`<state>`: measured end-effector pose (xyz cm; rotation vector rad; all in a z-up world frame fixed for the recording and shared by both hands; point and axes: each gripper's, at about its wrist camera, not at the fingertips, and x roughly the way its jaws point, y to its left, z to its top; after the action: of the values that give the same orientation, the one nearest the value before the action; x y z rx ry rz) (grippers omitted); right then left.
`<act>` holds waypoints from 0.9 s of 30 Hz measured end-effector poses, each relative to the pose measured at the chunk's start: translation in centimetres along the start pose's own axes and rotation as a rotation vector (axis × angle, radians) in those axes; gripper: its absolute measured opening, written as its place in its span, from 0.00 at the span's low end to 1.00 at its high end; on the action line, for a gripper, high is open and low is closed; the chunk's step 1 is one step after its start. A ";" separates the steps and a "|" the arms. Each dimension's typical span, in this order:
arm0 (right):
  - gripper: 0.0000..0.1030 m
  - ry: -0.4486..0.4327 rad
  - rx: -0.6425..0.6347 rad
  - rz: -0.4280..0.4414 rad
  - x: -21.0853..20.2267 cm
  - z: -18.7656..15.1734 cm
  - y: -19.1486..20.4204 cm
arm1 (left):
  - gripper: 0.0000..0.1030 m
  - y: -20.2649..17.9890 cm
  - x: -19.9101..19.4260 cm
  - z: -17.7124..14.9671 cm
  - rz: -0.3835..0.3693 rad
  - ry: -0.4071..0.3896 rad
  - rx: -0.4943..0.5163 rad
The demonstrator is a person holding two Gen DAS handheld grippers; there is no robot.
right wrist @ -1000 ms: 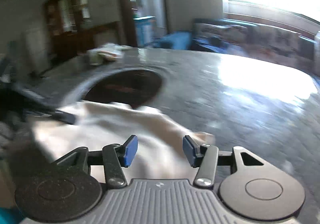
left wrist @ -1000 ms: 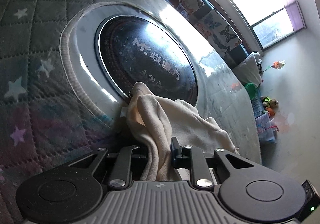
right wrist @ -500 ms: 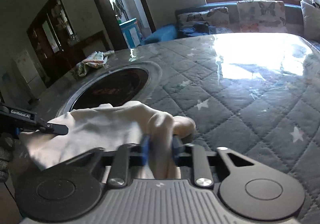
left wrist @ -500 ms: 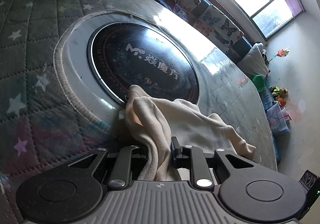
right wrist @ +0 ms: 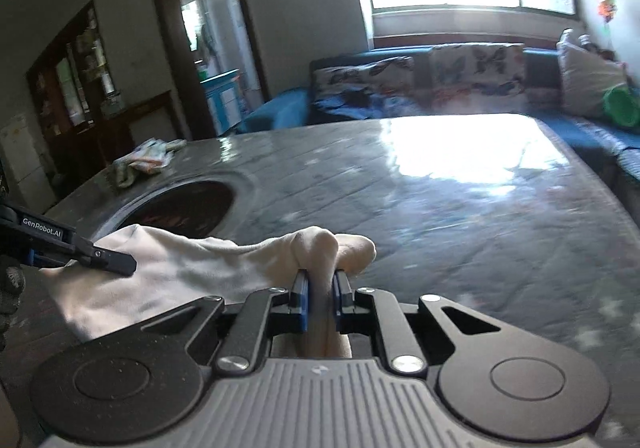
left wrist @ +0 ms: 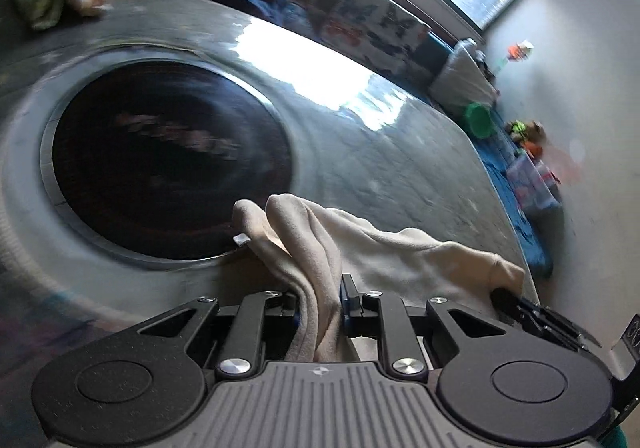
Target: Fold clothes
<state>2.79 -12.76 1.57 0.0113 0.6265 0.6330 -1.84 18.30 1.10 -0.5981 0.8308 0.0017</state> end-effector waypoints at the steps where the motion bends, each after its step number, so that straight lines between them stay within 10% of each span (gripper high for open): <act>1: 0.10 -0.006 0.002 -0.021 -0.5 0.2 -0.7 | 0.18 -0.8 0.6 0.2 -0.006 0.005 0.015; 20: 0.10 -0.023 0.077 -0.320 -2.8 0.7 -11.3 | 0.19 -12.1 10.4 1.0 -0.028 0.080 0.234; 27: 0.14 0.021 0.123 -0.368 -1.6 -0.9 -13.1 | 0.40 -11.5 11.2 1.7 0.038 0.069 0.260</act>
<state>8.45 -24.47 -0.87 0.0042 0.6671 0.2390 9.62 6.98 -0.10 -0.3393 0.8928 -0.0919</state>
